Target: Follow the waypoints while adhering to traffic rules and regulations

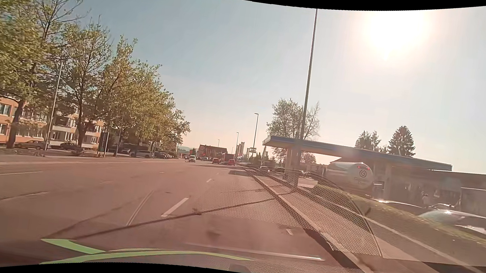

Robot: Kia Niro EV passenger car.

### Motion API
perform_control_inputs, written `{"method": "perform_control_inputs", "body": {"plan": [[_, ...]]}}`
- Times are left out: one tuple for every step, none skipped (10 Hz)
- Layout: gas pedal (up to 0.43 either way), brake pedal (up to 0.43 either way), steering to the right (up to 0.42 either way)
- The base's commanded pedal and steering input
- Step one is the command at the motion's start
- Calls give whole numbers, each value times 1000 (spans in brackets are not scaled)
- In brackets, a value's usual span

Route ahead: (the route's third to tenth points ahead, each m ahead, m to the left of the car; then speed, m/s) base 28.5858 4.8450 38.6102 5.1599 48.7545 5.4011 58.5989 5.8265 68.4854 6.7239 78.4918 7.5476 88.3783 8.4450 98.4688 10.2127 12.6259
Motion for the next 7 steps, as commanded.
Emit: {"method": "perform_control_inputs", "body": {"plan": [[0,0,1],[0,0,0],[0,6,0],[0,30,0],[0,67,0],[0,140,0],[0,152,-2]]}}
